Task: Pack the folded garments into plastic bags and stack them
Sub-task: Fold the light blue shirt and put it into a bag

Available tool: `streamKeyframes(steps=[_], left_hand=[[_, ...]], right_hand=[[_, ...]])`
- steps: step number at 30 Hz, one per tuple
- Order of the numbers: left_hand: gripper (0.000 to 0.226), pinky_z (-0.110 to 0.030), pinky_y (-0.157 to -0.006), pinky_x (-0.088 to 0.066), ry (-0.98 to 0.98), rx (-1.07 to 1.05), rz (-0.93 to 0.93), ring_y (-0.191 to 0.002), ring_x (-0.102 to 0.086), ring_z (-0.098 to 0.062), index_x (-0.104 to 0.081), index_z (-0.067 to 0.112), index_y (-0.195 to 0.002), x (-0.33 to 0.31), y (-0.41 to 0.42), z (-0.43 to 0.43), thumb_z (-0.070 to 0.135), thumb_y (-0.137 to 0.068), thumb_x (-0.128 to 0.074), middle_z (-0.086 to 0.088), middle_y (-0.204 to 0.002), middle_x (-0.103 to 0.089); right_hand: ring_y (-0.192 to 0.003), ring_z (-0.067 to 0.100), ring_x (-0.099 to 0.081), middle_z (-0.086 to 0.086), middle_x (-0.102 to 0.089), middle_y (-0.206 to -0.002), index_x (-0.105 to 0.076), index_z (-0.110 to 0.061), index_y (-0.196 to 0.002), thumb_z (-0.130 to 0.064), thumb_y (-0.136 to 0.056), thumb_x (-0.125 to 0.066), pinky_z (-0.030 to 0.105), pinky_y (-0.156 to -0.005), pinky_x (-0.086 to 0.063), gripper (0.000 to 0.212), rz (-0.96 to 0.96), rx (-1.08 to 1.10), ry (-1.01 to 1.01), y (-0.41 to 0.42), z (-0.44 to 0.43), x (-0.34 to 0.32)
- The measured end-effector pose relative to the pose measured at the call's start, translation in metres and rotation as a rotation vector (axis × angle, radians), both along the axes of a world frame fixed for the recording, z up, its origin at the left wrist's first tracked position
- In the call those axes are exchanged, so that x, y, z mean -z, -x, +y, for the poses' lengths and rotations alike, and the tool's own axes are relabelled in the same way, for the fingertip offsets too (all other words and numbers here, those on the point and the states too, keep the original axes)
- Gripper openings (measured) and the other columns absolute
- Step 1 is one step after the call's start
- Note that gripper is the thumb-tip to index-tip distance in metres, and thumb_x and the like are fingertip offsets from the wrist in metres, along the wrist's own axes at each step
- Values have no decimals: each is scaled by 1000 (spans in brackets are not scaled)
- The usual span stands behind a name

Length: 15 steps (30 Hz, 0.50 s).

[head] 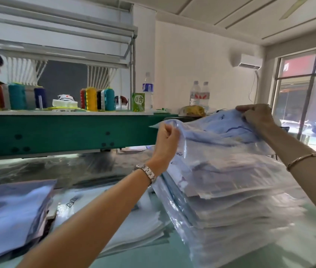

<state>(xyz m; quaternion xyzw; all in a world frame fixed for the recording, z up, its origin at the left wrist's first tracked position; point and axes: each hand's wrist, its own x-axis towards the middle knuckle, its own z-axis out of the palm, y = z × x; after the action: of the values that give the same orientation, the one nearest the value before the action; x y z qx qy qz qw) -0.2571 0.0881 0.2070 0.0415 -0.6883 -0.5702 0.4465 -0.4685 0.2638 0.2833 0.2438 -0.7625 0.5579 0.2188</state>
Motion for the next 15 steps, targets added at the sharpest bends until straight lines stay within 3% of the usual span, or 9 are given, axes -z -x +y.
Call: streamKeyframes(steps=[3,9,12,15], left_hand=[[16,-14,-46,-35,47,50,-80,-45,-33,4,-37,16,-87,18,14,3,19,-102,-43,2,-73,-38],[19,-14,-47,-34,227,72,-275,-46,-33,1,-36,23,-84,47,24,-2,27,-102,-40,5,-73,-39],[14,-19,-52,-39,257,22,-399,-52,-41,0,-39,25,-87,52,24,-2,30,-100,-41,6,-75,-47],[15,-30,-64,-46,319,-101,-508,-69,-53,-9,-42,24,-90,56,23,0,37,-99,-43,4,-82,-55]], right_hand=[[-106,21,-58,12,-67,-119,-73,-9,-109,8,-80,-48,24,-91,-43,42,-2,58,-48,13,15,13],[-107,30,-55,18,-65,-118,-68,3,-111,12,-84,-47,26,-90,-39,35,-97,111,-150,40,37,48],[-107,38,-58,22,-64,-114,-66,4,-108,0,-87,-57,41,-92,-47,23,-232,169,-208,50,45,59],[-101,43,-59,25,-66,-105,-66,7,-100,-12,-89,-61,45,-89,-48,23,-221,241,-417,53,50,65]])
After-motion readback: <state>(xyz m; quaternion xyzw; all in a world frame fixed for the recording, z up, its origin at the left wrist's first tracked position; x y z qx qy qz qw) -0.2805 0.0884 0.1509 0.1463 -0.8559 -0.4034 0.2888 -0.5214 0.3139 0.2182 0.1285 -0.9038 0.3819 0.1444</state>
